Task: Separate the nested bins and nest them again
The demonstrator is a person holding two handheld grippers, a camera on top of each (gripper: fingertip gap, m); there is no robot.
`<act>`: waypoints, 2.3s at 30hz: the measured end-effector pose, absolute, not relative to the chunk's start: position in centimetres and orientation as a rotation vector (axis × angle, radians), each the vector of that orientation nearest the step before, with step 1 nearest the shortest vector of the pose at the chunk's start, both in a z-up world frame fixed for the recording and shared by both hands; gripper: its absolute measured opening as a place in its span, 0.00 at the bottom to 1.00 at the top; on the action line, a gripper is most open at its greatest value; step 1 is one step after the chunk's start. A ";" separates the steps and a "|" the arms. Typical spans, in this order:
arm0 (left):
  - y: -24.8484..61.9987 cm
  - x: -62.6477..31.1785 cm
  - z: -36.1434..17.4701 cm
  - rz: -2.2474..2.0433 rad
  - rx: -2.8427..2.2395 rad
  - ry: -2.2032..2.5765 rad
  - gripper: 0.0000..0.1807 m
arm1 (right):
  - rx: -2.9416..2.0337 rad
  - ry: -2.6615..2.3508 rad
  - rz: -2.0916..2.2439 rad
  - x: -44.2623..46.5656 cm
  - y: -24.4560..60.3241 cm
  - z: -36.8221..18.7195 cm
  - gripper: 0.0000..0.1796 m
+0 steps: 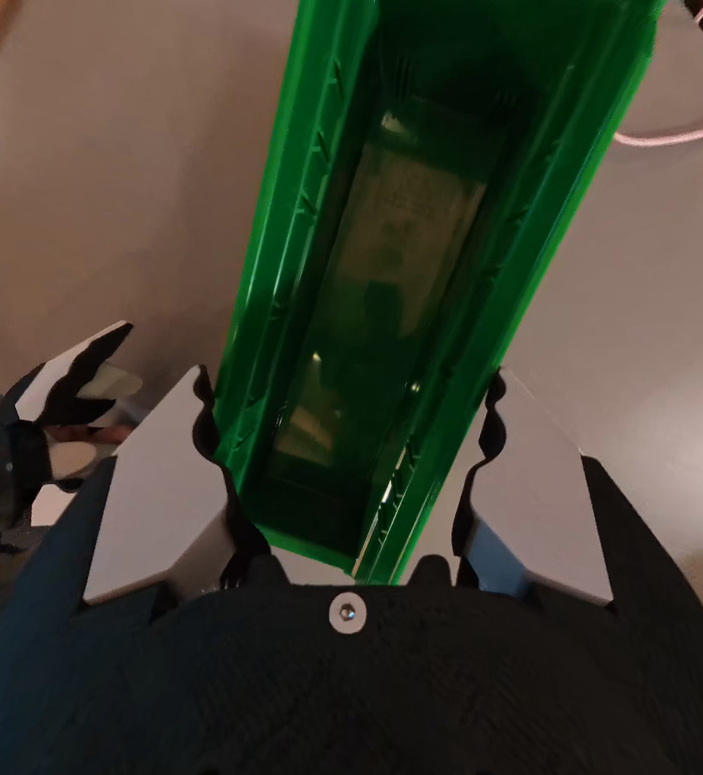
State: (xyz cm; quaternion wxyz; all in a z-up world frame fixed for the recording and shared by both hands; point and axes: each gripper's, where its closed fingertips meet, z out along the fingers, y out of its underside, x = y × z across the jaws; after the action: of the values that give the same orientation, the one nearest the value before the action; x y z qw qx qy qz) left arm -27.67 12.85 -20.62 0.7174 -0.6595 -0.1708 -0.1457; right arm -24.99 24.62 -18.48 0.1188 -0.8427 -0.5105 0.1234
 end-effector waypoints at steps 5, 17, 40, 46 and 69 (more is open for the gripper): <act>12.8 -27.8 -20.6 -0.332 -1.455 -0.387 0.55 | -2.508 -1.509 0.338 -24.8 24.5 -18.1 0.62; 12.9 -27.9 -20.7 -0.329 -1.458 -0.393 0.55 | -2.408 -1.483 0.444 -25.6 24.9 -17.4 0.55; 12.9 -27.9 -20.8 -0.330 -1.460 -0.397 0.54 | -2.302 -1.396 0.628 -25.9 25.7 -16.2 0.53; 12.9 -28.0 -20.8 -0.332 -1.460 -0.397 0.54 | -2.292 -1.398 0.636 -25.8 25.7 -15.7 0.53; 12.9 -28.0 -20.8 -0.330 -1.459 -0.399 0.54 | -2.196 -0.919 0.802 -10.0 35.0 -4.9 0.53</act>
State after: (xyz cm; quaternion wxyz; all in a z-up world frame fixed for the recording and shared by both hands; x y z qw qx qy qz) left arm -27.97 12.90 -20.79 0.7152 -0.6587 -0.1800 -0.1490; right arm -9.97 34.96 -4.88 0.3095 -0.8312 -0.3478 0.3037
